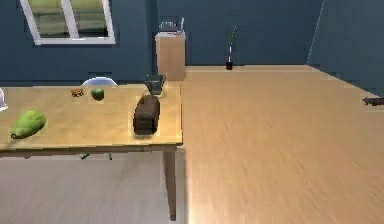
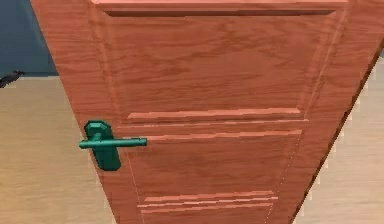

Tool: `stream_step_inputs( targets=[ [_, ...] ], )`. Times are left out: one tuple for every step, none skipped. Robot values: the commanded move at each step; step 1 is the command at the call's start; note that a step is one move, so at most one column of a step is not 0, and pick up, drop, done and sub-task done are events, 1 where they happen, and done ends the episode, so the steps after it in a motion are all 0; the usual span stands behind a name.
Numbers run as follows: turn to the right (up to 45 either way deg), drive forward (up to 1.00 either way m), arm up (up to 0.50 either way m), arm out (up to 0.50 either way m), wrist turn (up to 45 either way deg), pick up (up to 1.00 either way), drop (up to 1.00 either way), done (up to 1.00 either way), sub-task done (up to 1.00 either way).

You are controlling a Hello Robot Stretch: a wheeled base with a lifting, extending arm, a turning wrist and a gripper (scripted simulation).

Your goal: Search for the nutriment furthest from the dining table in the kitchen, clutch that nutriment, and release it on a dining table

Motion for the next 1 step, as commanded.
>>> stream_step_inputs(
  targets=[
    [0.0, 0.25, 0.00, 0.00, 0.0, 0.00, 0.00, 0.00, 0.00]
  ],
)
